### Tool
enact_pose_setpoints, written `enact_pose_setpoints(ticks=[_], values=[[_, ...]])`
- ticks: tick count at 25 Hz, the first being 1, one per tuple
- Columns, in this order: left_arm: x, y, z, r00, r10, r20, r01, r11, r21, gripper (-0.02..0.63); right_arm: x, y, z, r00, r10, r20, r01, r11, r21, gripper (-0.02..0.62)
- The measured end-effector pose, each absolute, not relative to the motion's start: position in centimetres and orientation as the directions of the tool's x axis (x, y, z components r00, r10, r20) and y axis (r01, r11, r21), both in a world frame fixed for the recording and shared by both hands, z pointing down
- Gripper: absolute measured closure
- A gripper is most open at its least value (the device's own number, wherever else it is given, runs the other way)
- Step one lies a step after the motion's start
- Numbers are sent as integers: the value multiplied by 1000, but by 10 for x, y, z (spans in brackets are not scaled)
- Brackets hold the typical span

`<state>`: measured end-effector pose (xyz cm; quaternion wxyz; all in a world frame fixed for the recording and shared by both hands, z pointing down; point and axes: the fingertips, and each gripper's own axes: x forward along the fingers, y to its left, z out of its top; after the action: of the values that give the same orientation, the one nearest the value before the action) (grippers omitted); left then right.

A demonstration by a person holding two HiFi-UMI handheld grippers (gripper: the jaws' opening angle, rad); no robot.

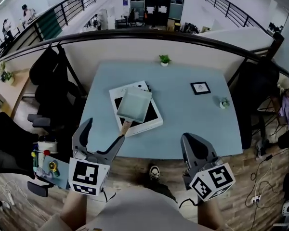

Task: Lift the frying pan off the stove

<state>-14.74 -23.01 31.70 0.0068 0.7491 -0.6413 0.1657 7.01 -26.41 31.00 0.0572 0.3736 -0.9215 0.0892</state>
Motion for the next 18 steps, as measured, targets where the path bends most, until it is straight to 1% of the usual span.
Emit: enact_pose_setpoints(ticks=[3,9,15,18], values=[[-149,-249,319,55,-960,276,-971,-116,-209,189,67,-296,318,-761,-622,187,-647,750,-137,592],[-138,-282,335,-25,-944,330,-976,-49,-213,189,68,-351,329,-822,-533,201,-564,811,-155,592],[-137,-301,364,-82,-912,402,-974,-12,-227,189,59,-383,351,-861,-457,224,-497,848,-184,592],[-137,-306,385,-89,-886,456,-973,-20,-228,189,52,-391,361,-872,-428,239,-475,858,-197,592]])
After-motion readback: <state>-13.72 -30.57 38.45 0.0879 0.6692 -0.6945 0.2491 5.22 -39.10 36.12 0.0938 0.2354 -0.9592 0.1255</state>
